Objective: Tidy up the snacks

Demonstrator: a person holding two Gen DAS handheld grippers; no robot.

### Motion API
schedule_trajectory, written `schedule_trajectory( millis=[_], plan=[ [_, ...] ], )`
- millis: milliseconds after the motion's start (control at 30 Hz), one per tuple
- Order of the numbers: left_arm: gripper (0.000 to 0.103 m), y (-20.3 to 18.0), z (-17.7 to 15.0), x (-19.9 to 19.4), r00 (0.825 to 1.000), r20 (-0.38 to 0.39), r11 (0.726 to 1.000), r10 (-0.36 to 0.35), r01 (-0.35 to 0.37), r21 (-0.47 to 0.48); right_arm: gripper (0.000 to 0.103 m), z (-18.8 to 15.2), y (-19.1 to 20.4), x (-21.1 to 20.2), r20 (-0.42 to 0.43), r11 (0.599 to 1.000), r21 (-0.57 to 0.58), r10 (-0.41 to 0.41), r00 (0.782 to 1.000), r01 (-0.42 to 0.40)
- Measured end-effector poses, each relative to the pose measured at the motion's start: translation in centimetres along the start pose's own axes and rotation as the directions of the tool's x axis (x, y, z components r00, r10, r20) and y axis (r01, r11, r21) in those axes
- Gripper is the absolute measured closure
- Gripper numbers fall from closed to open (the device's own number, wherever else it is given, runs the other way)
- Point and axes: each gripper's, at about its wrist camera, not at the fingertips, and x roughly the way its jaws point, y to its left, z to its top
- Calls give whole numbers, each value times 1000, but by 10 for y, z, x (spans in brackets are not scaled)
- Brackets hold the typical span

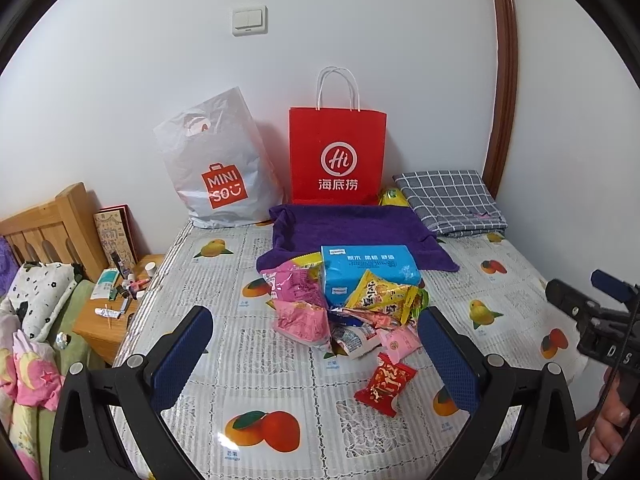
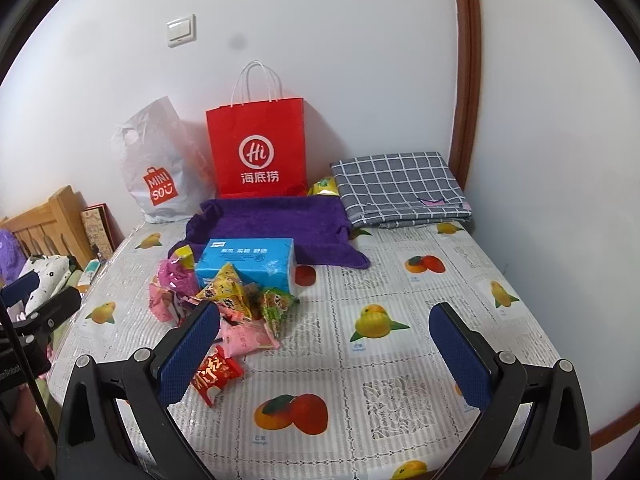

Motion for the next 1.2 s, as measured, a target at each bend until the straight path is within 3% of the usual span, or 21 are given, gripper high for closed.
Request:
schedule_trajectory(
  millis=[600, 933, 1200],
  plan=[
    [0, -1, 3, -10, 1000, 20, 1000, 9, -9, 18, 0, 0, 8, -1, 17, 999, -31, 10, 1000, -9],
    [0, 0, 4, -8, 999, 8, 999, -37, 37, -4, 0, -2, 6, 7, 1, 999, -32, 5, 1000, -5],
    [0, 11, 5, -2, 999, 7, 999, -43, 43, -26, 0, -3, 11, 7, 33, 998, -44, 55, 998, -54]
  ],
)
